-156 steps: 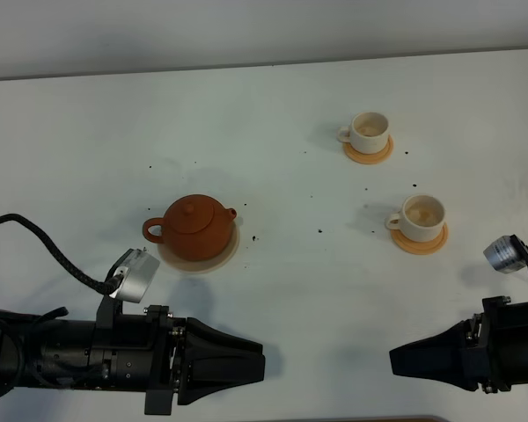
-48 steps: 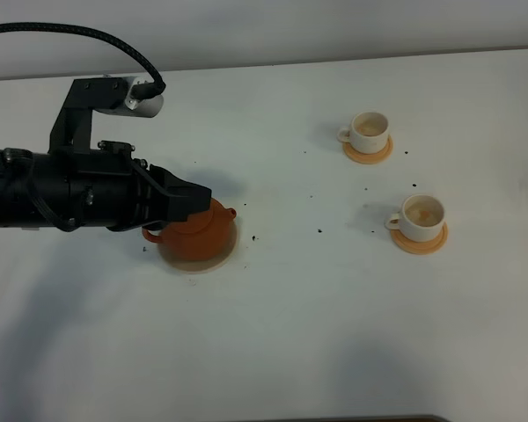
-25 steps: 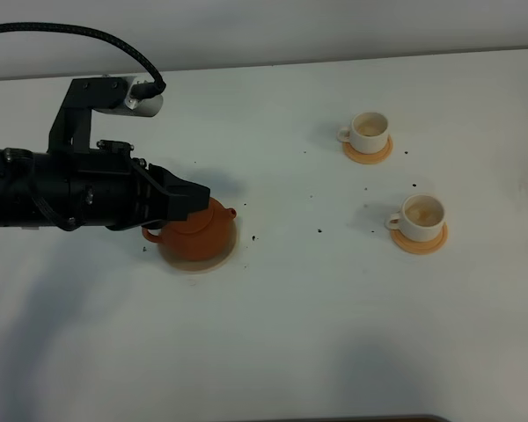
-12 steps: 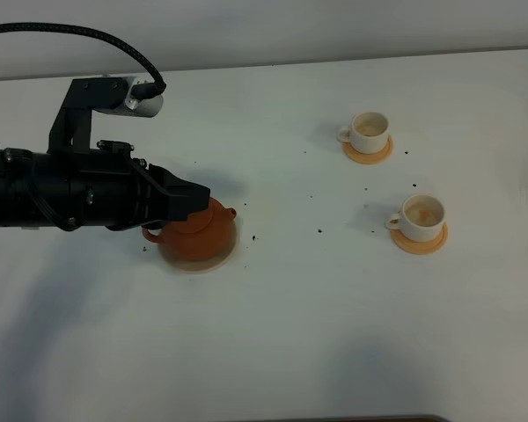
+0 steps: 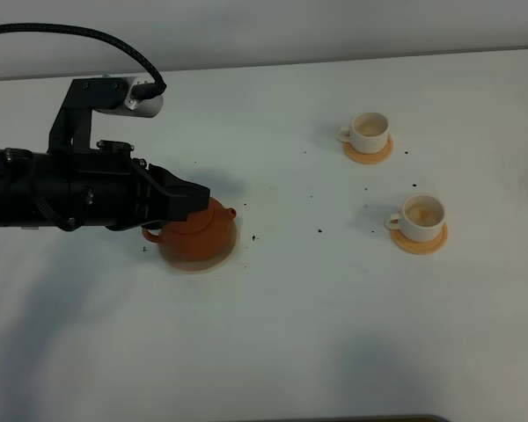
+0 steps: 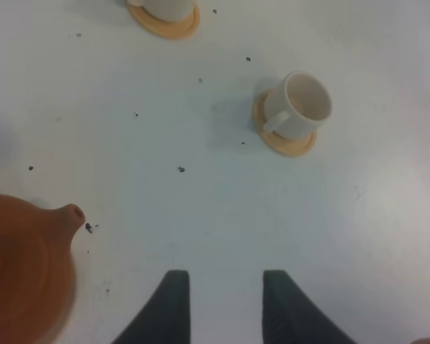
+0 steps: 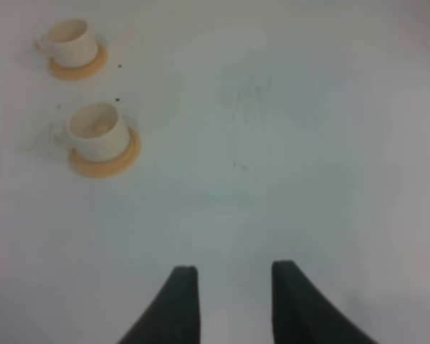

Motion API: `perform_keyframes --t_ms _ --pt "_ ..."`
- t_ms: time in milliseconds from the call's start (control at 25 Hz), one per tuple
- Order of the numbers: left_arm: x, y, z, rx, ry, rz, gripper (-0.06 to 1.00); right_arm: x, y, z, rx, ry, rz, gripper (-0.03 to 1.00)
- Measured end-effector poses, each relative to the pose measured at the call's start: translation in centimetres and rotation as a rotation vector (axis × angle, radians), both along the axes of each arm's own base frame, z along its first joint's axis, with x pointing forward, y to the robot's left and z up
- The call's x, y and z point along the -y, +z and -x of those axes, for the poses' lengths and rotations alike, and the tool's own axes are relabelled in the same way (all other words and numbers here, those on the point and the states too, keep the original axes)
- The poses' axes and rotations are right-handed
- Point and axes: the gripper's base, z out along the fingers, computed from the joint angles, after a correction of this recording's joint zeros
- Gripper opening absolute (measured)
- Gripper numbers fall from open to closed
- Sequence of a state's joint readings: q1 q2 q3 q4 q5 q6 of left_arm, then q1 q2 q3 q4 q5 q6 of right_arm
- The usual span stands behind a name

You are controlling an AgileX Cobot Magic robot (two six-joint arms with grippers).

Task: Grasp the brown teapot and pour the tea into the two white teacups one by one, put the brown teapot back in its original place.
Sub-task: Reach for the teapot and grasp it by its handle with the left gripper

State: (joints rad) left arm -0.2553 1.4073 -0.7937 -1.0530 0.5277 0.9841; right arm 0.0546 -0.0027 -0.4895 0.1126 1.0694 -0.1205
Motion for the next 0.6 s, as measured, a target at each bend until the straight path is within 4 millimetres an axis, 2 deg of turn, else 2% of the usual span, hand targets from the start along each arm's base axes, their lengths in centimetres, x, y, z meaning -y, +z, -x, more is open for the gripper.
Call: perform_keyframes --t_ms 360,520,600 --pt "0.0 0.3 -0.2 0.0 0.001 -0.001 0.25 0.0 0.0 -0.1 -0.005 0.0 0.001 0.24" --pt "0.3 2.3 -0.7 0.004 -0.051 -0.019 0.25 0.0 0.0 -0.1 -0.005 0.0 0.001 0.24" --pt "0.4 3.9 -1.2 0.015 -0.079 -0.042 0.25 0.0 -0.1 -0.1 -0.006 0.0 0.001 0.24"
